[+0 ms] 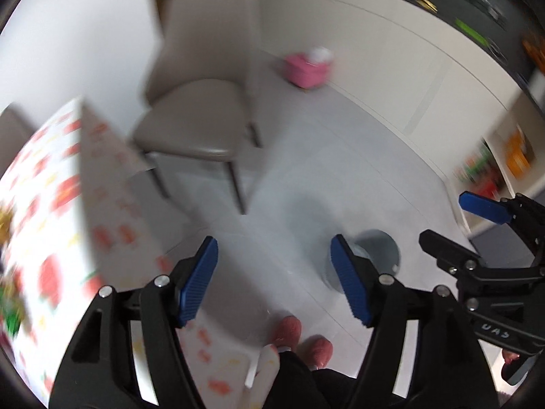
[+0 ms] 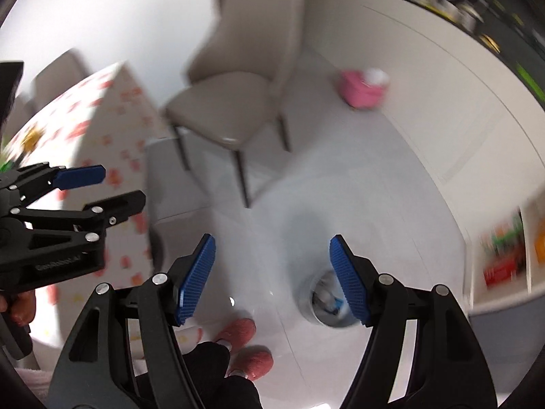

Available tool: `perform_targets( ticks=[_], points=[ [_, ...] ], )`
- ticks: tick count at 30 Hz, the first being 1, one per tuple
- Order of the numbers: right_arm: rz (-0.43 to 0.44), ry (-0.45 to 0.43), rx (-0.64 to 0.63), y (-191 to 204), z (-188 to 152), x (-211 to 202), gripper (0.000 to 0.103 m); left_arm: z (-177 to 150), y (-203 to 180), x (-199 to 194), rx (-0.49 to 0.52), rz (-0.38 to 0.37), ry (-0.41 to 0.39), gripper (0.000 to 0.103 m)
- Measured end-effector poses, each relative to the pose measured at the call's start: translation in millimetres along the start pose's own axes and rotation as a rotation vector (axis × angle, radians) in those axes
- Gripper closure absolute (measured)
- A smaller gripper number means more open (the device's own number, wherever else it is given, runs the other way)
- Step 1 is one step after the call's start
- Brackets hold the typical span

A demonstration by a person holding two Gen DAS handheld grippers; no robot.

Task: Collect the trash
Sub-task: 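Move both open tools back toward the table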

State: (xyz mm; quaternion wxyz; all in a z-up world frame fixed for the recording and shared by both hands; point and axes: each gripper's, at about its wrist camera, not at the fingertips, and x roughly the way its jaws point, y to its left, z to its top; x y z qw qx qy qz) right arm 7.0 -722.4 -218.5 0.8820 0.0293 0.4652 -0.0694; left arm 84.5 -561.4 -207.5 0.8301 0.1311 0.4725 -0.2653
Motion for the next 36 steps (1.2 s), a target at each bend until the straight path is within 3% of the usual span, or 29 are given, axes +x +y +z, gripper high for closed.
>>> perform_targets(
  ticks=[7, 13, 23, 28, 36],
  points=[
    [0.161, -0.051, -0.241, 114, 37, -13, 0.036, -49, 98, -70, -0.259, 0.154, -0.046, 0.032],
    [0.262, -0.085, -0.398, 229, 50, -28, 0.036, -97, 191, -117, -0.436, 0.232, -0.08, 0.032],
    [0.365, -0.104, -0.489, 425, 73, -27, 0.036, -165, 367, -173, -0.568, 0.332, -0.099, 0.032],
    [0.37, -0.097, -0.515, 484, 85, -12, 0.036, -177, 417, -176, -0.585, 0.345, -0.101, 0.032],
    [0.351, -0.045, -0.564, 523, 101, 31, 0.036, -180, 453, -153, -0.625, 0.344, -0.071, 0.032]
  ],
)
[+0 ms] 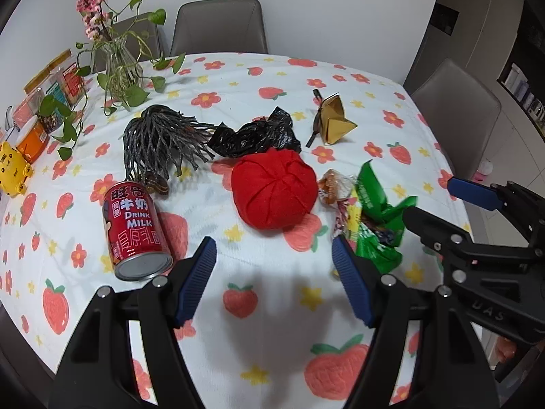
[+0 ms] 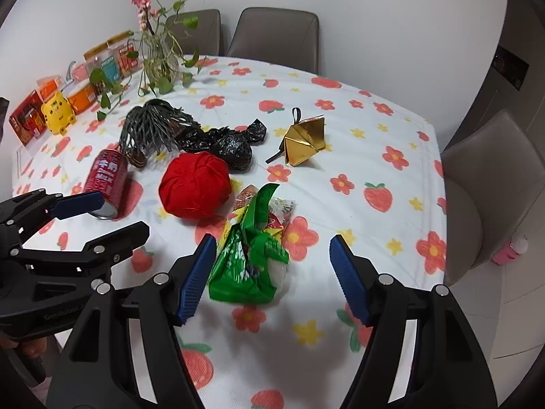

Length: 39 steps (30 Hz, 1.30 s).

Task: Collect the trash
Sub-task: 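Move both open tools back toward the table, then grasp the red knit hat with the left tool while the right tool grasps the green snack bag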

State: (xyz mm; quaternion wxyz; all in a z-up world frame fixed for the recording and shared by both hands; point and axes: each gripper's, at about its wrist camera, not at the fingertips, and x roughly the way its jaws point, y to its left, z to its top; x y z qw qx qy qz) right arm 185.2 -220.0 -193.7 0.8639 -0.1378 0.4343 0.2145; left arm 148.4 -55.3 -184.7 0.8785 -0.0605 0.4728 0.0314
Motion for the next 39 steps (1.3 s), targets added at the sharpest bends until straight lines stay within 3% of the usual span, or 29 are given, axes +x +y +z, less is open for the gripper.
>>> perform_targets(
  ticks=[5, 9, 12, 16, 18, 20, 25, 39],
  points=[
    [0.013, 0.048, -0.028, -4, 3, 28, 0.038, 10, 4, 22, -0.014, -0.002, 0.013, 0.032],
    [0.037, 0.084, -0.04, -7, 1, 42, 0.045, 19, 1, 42, 0.005, 0.013, 0.026, 0.032],
    [0.053, 0.109, -0.052, -7, -2, 50, 0.052, 24, -1, 55, 0.009, 0.01, 0.043, 0.032],
    [0.081, 0.133, -0.064, -6, -5, 55, 0.071, 26, -3, 70, 0.018, 0.024, 0.062, 0.032],
    [0.085, 0.131, -0.071, -5, -4, 55, 0.071, 25, -4, 75, 0.021, 0.017, 0.065, 0.037],
    [0.092, 0.133, -0.075, -5, -3, 55, 0.072, 23, -6, 78, 0.027, 0.015, 0.068, 0.057],
    [0.105, 0.133, -0.077, -3, -2, 54, 0.077, 19, -3, 73, 0.015, -0.012, 0.052, 0.074],
    [0.091, 0.076, -0.071, 10, 0, 26, 0.083, -2, 7, 21, 0.018, -0.033, -0.004, 0.077]
  ],
)
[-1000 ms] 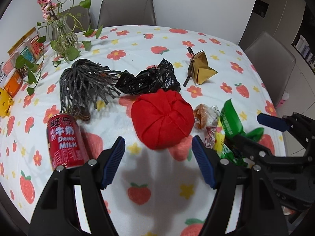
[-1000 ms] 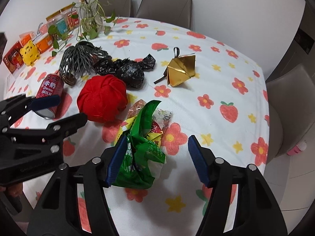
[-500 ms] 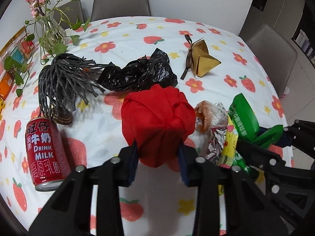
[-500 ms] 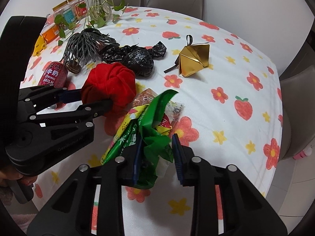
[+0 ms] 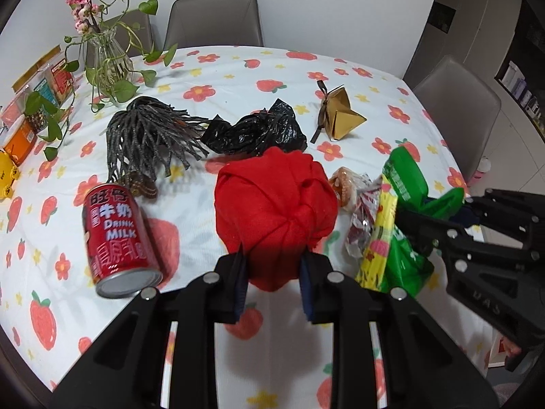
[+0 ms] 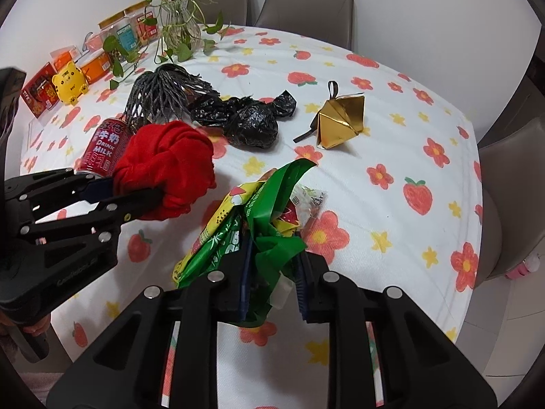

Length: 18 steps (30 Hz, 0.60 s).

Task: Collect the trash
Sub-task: 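Grasp the red knit hat with the left tool while the right tool grasps the green snack bag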

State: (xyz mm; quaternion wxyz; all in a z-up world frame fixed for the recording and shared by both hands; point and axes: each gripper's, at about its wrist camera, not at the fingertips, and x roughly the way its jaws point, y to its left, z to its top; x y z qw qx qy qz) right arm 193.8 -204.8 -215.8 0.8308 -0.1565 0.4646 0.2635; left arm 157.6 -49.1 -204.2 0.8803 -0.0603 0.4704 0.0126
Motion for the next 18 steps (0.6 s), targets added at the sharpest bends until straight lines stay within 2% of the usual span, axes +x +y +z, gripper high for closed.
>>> perform_targets(
  ticks=[10, 18],
  points=[
    [-0.063, -0.063, 0.104, 2, -19, -36, 0.084, -25, -15, -32, 0.106, -0.057, -0.01, 0.077],
    [-0.148, -0.088, 0.229, -29, -60, -71, 0.084, -38, -62, -41, 0.249, -0.143, -0.01, 0.077]
  ],
)
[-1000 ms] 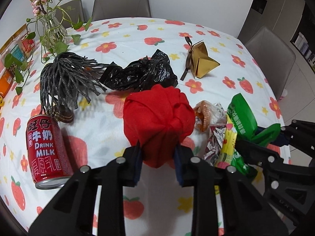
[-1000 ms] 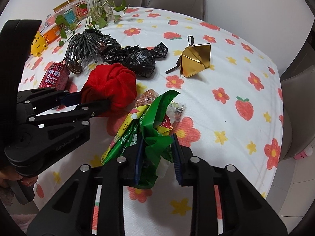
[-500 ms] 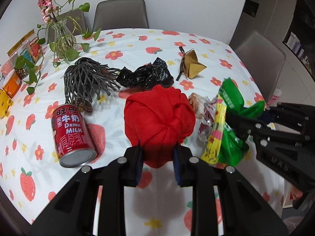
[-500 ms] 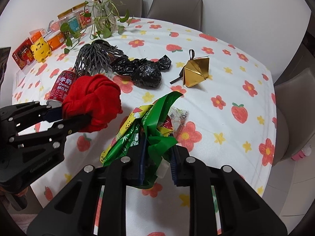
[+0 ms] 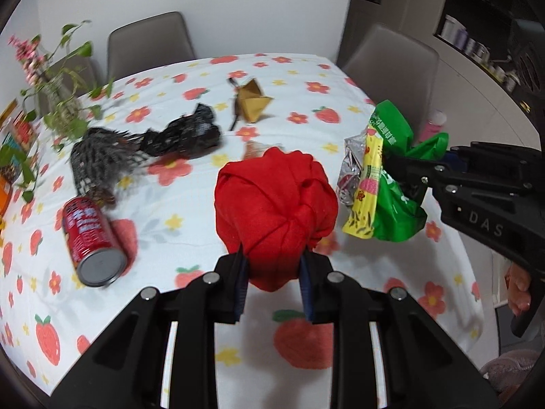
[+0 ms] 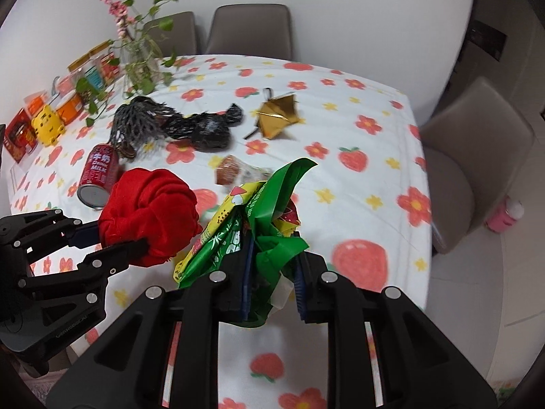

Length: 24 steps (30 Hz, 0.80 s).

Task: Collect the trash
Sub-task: 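Grasp the red knit hat with the left tool while the right tool grasps the green snack bag, then carry the red hat and green snack bag with both tools over the grey bin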

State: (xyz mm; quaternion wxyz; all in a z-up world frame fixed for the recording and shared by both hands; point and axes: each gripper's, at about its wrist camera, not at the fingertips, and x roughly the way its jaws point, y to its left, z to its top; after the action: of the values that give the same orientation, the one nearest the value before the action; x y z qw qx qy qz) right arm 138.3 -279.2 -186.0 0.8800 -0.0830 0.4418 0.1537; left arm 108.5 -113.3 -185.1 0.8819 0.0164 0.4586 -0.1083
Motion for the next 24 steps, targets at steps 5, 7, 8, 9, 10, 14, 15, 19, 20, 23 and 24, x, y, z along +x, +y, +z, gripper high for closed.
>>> perform_targets(
  ticks=[5, 7, 8, 9, 10, 14, 15, 19, 20, 23, 24],
  points=[
    [-0.06, -0.03, 0.1, -50, -26, -29, 0.084, 10, -54, 3, 0.096, -0.065, -0.007, 0.077],
    [-0.09, -0.047, 0.156, -78, -42, -46, 0.084, 14, -84, 4, 0.146, -0.088, -0.019, 0.077],
    [-0.108, -0.055, 0.186, -94, -53, -55, 0.084, 16, -101, 4, 0.171, -0.1, -0.023, 0.077],
    [-0.126, -0.062, 0.215, -111, -65, -66, 0.084, 17, -122, 5, 0.201, -0.116, -0.027, 0.077],
    [-0.139, -0.066, 0.236, -124, -75, -73, 0.084, 18, -140, 5, 0.223, -0.129, -0.028, 0.077],
    [-0.22, -0.069, 0.34, -193, -136, -116, 0.084, 14, -231, 11, 0.312, -0.198, -0.02, 0.077],
    [-0.245, -0.066, 0.376, -215, -158, -130, 0.084, 12, -251, 12, 0.33, -0.216, -0.018, 0.077],
    [-0.342, -0.038, 0.465, -280, -231, -172, 0.084, -6, -355, 20, 0.426, -0.307, -0.003, 0.077],
    [-0.364, -0.029, 0.486, -294, -248, -180, 0.084, -11, -380, 23, 0.451, -0.327, 0.003, 0.077],
    [-0.419, -0.012, 0.573, -336, -297, -205, 0.084, -27, -448, 32, 0.51, -0.394, 0.036, 0.077],
    [-0.445, -0.004, 0.603, -350, -315, -213, 0.084, -32, -470, 35, 0.535, -0.415, 0.046, 0.077]
  ],
)
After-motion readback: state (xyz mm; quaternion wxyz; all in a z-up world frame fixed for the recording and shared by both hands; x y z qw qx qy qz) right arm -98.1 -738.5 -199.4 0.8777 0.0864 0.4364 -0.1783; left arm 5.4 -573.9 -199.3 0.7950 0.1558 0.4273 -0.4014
